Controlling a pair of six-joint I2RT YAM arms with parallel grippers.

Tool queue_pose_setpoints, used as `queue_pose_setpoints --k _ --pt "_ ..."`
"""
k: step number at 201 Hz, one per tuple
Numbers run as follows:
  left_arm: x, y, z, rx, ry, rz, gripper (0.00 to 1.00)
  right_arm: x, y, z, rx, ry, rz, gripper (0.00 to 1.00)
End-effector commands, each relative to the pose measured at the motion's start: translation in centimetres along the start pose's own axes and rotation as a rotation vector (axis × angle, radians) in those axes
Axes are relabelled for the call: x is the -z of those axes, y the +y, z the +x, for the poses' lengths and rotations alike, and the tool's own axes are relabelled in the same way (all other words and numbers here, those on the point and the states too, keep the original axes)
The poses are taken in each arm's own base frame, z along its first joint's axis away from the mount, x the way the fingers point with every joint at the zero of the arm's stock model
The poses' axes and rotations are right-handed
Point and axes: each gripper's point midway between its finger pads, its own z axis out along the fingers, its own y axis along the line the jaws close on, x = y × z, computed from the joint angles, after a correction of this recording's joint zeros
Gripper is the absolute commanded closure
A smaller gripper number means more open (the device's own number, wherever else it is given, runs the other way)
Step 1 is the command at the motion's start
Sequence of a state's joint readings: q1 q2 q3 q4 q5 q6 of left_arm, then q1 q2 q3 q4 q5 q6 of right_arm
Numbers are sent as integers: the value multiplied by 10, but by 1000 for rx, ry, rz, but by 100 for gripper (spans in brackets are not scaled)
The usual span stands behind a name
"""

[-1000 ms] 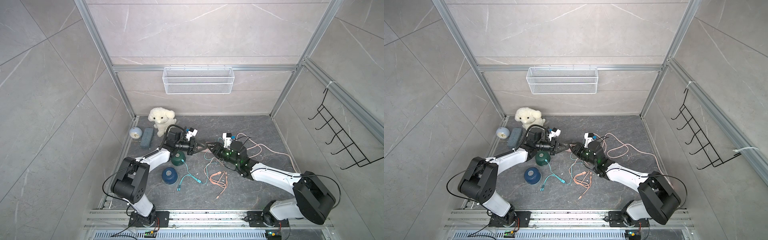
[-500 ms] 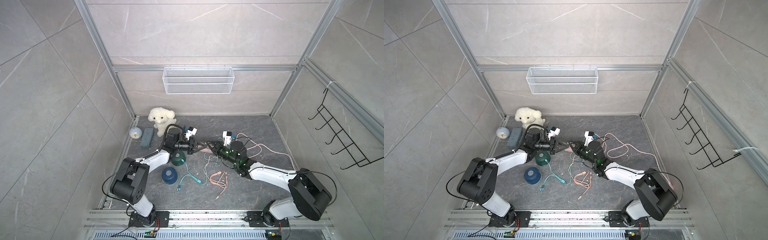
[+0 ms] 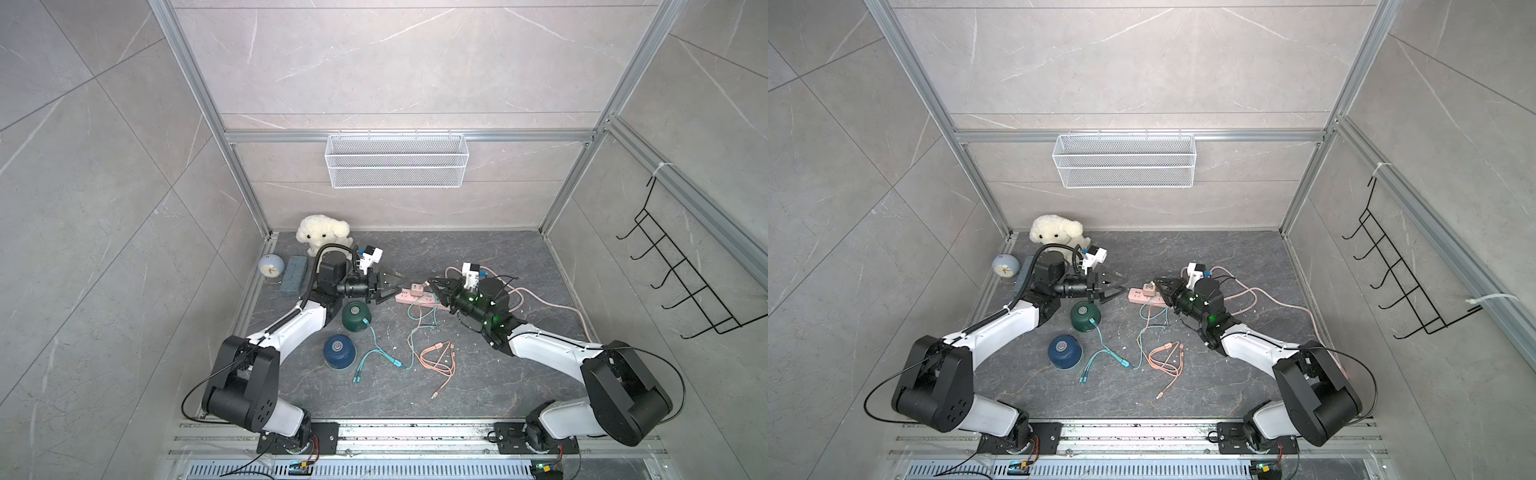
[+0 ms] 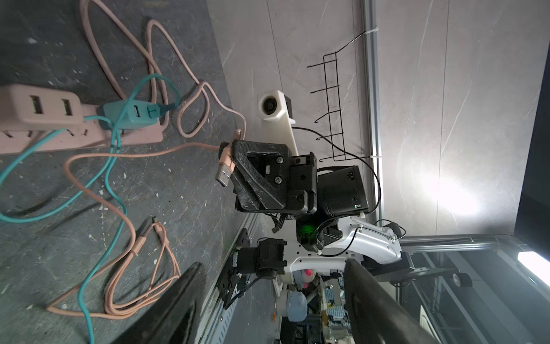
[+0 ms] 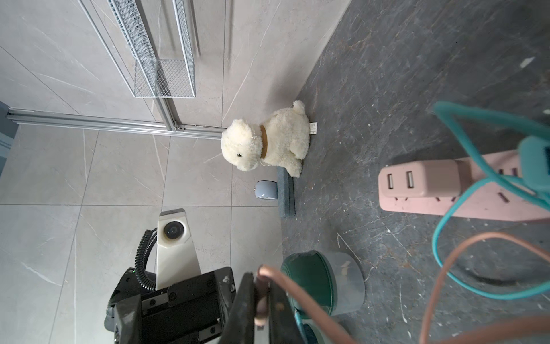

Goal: Charge the cordless meat grinders
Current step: Pick up the charging cable from the center of the board, then adjust the charging cable at the center of the board.

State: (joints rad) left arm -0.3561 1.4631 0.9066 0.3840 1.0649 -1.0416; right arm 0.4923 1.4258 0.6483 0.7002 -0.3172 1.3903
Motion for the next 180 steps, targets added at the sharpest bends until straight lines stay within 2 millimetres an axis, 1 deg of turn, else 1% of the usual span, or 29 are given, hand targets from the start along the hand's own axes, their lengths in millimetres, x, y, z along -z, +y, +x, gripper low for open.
queue_pose_setpoints --k 1,26,66,116,159,180 --pt "11 -3 -7 -51 -43 -19 25 8 7 8 -92 68 -28 100" --pt "18 8 -9 -43 -67 -34 24 11 5 4 -153 79 -39 100" --pt "31 16 -12 -47 -100 -49 25 13 -1 3 -204 70 -30 100" --pt "47 25 -12 -59 -144 -77 25 18 4 2 -263 83 -70 100" --pt "54 31 -8 -72 -159 -113 25 25 6 2 -311 101 -105 100" --pt "56 30 -7 -83 -165 -121 25 27 6 2 -320 100 -107 100"
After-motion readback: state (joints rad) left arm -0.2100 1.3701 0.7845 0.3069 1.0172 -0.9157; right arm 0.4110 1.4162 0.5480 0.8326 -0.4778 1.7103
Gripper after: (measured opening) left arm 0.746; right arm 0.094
